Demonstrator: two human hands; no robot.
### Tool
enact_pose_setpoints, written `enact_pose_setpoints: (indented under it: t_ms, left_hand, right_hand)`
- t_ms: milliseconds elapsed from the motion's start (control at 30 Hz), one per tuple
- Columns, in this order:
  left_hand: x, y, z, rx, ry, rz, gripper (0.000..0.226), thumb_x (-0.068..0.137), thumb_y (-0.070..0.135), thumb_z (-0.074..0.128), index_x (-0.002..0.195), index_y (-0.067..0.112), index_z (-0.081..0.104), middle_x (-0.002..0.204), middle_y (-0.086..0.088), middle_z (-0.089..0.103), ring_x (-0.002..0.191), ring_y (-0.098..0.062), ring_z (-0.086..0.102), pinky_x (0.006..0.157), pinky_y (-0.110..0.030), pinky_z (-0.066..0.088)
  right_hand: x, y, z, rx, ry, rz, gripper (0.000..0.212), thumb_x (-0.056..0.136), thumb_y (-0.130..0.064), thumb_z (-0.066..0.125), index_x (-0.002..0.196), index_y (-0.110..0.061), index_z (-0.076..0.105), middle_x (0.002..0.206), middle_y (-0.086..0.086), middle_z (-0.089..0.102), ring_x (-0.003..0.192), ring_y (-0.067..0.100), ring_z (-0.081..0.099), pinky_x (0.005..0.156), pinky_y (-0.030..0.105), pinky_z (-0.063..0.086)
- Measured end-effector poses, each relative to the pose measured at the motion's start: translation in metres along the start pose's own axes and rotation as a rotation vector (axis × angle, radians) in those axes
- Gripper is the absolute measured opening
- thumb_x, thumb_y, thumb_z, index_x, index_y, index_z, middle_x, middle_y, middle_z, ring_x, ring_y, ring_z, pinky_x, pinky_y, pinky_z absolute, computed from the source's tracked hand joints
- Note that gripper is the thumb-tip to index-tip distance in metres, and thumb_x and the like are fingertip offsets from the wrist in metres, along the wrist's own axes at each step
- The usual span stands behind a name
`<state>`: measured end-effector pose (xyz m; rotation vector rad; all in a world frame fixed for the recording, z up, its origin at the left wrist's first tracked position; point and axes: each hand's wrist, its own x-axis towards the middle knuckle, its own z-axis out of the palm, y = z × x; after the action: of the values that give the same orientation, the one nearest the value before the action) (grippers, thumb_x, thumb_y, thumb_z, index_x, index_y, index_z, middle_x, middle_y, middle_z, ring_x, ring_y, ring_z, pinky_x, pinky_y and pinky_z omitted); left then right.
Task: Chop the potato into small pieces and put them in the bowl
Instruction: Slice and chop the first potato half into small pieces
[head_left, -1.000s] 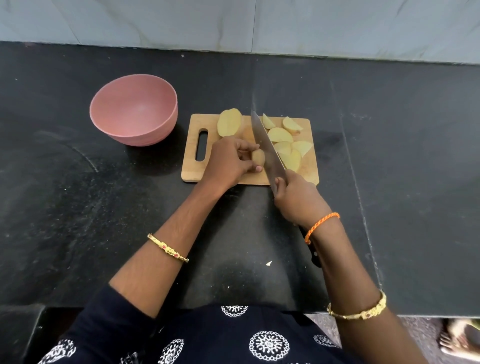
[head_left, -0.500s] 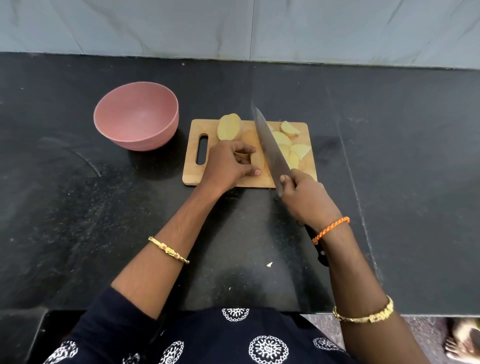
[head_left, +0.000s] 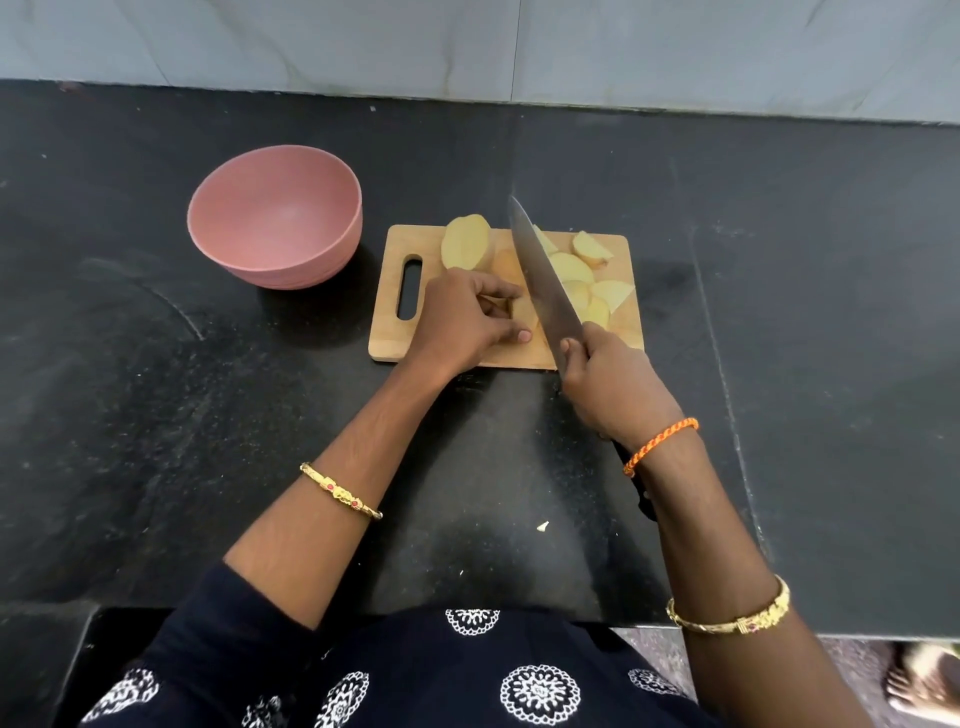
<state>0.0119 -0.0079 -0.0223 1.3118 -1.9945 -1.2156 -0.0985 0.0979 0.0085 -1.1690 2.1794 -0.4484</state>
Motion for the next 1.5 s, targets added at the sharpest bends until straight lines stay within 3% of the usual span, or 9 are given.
enact_pose_setpoints:
  t_ms: [133, 333, 533, 700, 767, 900, 1200, 1367, 1500]
  left_hand:
    - [-0.001, -0.002, 0.001, -0.025, 0.011, 0.001, 0.047, 0.060, 0.011, 0.087, 0.103, 0.013, 0.071, 0.086, 0.005, 0.069, 0.082, -0.009, 0.066, 0.076, -0.015, 0.052]
    - [-0.002, -0.003, 0.002, -0.042, 0.023, 0.005, 0.048, 0.059, 0.009, 0.087, 0.104, 0.011, 0.071, 0.093, 0.002, 0.070, 0.082, -0.006, 0.066, 0.076, -0.012, 0.051]
    - [-0.004, -0.002, 0.001, -0.048, 0.020, 0.015, 0.048, 0.060, 0.009, 0.086, 0.105, 0.011, 0.070, 0.098, 0.000, 0.071, 0.081, -0.003, 0.064, 0.075, -0.011, 0.051]
    - [-0.003, -0.003, 0.000, -0.042, 0.001, -0.012, 0.048, 0.061, 0.011, 0.086, 0.106, 0.011, 0.070, 0.082, 0.004, 0.069, 0.075, -0.002, 0.064, 0.069, -0.004, 0.047]
    - [-0.003, -0.003, -0.001, -0.059, -0.005, -0.022, 0.048, 0.060, 0.010, 0.086, 0.105, 0.010, 0.070, 0.086, 0.001, 0.070, 0.077, -0.007, 0.067, 0.074, -0.009, 0.052]
    - [-0.005, -0.002, -0.001, -0.072, -0.018, -0.016, 0.047, 0.062, 0.008, 0.085, 0.106, 0.008, 0.069, 0.087, 0.000, 0.070, 0.075, -0.005, 0.066, 0.069, -0.005, 0.049]
    - [-0.007, -0.002, -0.002, -0.091, -0.009, -0.007, 0.046, 0.063, 0.009, 0.085, 0.106, 0.011, 0.070, 0.087, 0.007, 0.068, 0.078, -0.004, 0.066, 0.072, -0.005, 0.049]
    - [-0.006, -0.003, -0.002, -0.090, -0.005, 0.016, 0.046, 0.063, 0.009, 0.084, 0.107, 0.009, 0.069, 0.093, 0.002, 0.069, 0.077, -0.002, 0.064, 0.074, -0.006, 0.049]
    - [-0.007, -0.004, 0.001, -0.088, 0.024, 0.025, 0.046, 0.063, 0.010, 0.084, 0.107, 0.010, 0.070, 0.093, 0.003, 0.070, 0.078, 0.000, 0.063, 0.079, -0.011, 0.051]
  right_hand:
    - [0.000, -0.003, -0.005, -0.005, -0.058, -0.006, 0.015, 0.101, -0.026, 0.034, 0.097, -0.014, 0.043, 0.091, 0.011, 0.051, 0.080, 0.028, 0.055, 0.070, 0.039, 0.049]
    - [-0.002, -0.004, -0.009, -0.013, -0.164, 0.032, 0.026, 0.102, -0.026, 0.033, 0.118, -0.010, 0.046, 0.101, 0.011, 0.052, 0.079, 0.020, 0.053, 0.065, 0.030, 0.046]
    - [-0.014, 0.003, 0.003, -0.011, -0.116, 0.057, 0.026, 0.101, -0.027, 0.035, 0.113, -0.010, 0.050, 0.107, 0.018, 0.058, 0.093, 0.030, 0.057, 0.079, 0.038, 0.049]
    - [-0.017, 0.007, -0.004, 0.048, -0.027, 0.022, 0.024, 0.101, -0.028, 0.034, 0.101, -0.011, 0.050, 0.088, 0.012, 0.054, 0.080, 0.027, 0.052, 0.067, 0.033, 0.043]
    - [-0.014, 0.005, -0.005, 0.078, 0.011, 0.009, 0.024, 0.101, -0.029, 0.034, 0.094, -0.011, 0.048, 0.084, 0.011, 0.052, 0.076, 0.026, 0.050, 0.065, 0.033, 0.041]
    - [-0.007, 0.001, -0.005, 0.083, -0.023, -0.012, 0.020, 0.101, -0.028, 0.034, 0.096, -0.014, 0.047, 0.084, 0.006, 0.050, 0.066, 0.016, 0.046, 0.064, 0.032, 0.042]
    - [-0.001, -0.005, -0.003, 0.007, -0.017, -0.003, 0.030, 0.102, -0.024, 0.034, 0.120, -0.006, 0.050, 0.114, 0.018, 0.058, 0.083, 0.022, 0.048, 0.069, 0.029, 0.038]
    - [0.002, -0.008, -0.008, -0.010, -0.073, 0.017, 0.030, 0.102, -0.024, 0.034, 0.124, -0.008, 0.046, 0.115, 0.016, 0.055, 0.085, 0.022, 0.049, 0.069, 0.031, 0.042]
    - [-0.009, -0.001, 0.002, -0.011, -0.131, 0.045, 0.026, 0.101, -0.027, 0.034, 0.116, -0.010, 0.046, 0.103, 0.017, 0.055, 0.079, 0.025, 0.052, 0.053, 0.030, 0.044]
